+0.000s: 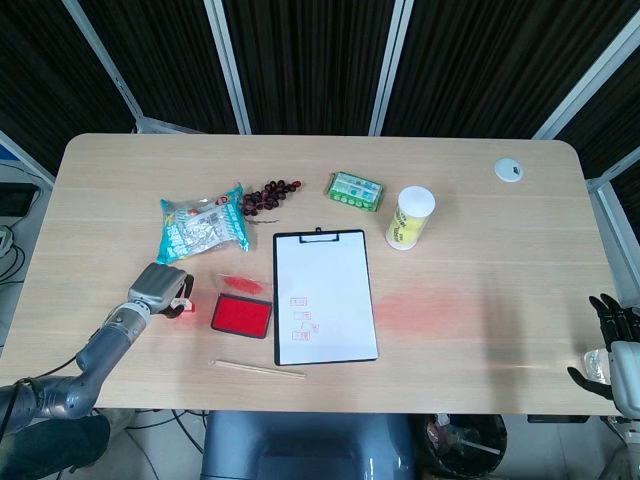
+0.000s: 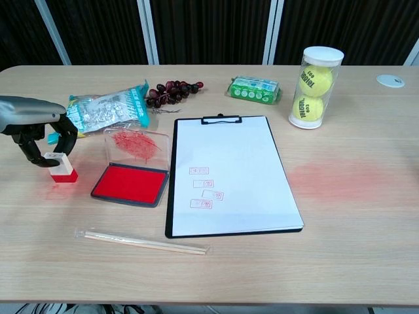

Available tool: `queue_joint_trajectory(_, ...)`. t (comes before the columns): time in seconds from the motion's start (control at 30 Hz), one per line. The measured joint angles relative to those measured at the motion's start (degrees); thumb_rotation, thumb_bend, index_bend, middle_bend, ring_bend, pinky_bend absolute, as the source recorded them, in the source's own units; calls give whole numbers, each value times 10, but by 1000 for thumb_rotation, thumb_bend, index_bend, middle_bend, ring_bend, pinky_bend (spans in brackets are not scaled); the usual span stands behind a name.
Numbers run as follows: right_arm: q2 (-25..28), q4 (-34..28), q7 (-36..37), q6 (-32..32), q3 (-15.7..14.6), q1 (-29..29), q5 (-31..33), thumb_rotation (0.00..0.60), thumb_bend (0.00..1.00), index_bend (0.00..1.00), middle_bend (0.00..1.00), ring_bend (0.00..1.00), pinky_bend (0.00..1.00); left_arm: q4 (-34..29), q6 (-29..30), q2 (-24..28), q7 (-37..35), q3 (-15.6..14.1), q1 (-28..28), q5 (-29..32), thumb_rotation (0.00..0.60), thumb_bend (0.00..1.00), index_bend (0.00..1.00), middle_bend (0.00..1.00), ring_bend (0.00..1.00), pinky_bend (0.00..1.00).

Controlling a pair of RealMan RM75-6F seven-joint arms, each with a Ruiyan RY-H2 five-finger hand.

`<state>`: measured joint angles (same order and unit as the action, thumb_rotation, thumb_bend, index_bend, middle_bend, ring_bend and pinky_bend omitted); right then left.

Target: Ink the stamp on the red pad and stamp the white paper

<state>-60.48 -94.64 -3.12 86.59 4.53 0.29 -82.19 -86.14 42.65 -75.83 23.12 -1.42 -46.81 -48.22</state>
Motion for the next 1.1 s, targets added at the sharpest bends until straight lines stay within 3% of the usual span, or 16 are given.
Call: queue_joint_trajectory(1.1, 0, 0, -1, 2, 1, -1, 1, 600, 96, 108, 99, 155, 164, -4, -1, 4, 4, -3, -4, 8, 600, 463, 597, 555, 1000, 1000)
